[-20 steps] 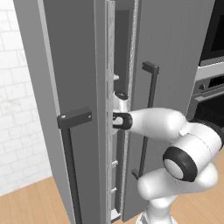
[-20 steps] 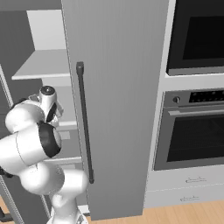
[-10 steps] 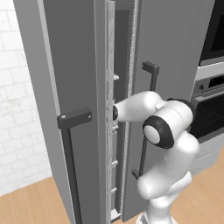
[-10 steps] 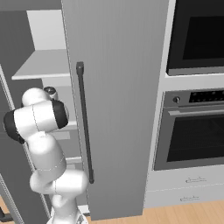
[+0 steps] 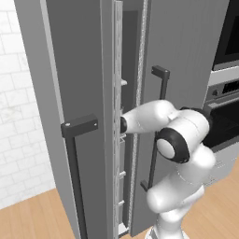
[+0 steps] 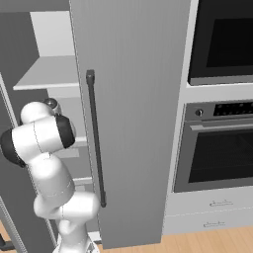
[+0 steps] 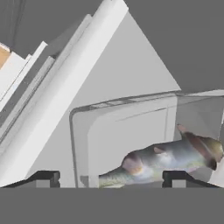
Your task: Take the meat container that has the fish and place it on the second highest rack of the freezer. Then take the vegetable container that has the squash and lime and place it on the highest rack of the freezer.
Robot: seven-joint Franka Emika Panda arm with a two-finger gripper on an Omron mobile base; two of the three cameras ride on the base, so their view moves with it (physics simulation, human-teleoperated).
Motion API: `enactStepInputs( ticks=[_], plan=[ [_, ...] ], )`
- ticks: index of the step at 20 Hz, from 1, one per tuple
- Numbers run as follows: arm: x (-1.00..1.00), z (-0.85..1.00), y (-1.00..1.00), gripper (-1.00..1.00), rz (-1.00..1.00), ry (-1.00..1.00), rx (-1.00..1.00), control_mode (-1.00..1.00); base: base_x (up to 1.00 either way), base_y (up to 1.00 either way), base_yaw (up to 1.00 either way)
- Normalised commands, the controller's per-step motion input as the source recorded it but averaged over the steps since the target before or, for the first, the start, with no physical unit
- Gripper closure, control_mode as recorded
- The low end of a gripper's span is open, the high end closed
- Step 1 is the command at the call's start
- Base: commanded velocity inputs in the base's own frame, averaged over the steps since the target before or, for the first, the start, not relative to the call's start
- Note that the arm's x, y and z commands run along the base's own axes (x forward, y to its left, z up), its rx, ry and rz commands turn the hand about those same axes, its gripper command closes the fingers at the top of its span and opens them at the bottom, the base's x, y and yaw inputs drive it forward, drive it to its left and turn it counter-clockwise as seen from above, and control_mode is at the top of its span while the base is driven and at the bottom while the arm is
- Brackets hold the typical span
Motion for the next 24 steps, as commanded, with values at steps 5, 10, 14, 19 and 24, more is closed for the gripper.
enactStepInputs(
  ticks=[5,10,14,19,24],
  plan=[
    [-0.68,0.55,-0.38,-1.00,0.00,-0.40,0.26,-1.00,0.00,0.00,0.00],
    [-0.52,0.98,-0.68,-1.00,0.00,-0.13,0.29,-1.00,0.00,0.00,0.00],
    [-0.85,0.63,-0.77,-1.00,-0.01,0.13,0.05,-1.00,0.00,0.00,0.00],
    [-1.00,0.66,-0.32,-1.00,-0.06,0.28,-0.12,-1.00,0.00,0.00,0.00],
    [-1.00,0.64,-0.24,-1.00,-0.07,0.42,-0.23,-1.00,0.00,0.00,0.00]
  ],
)
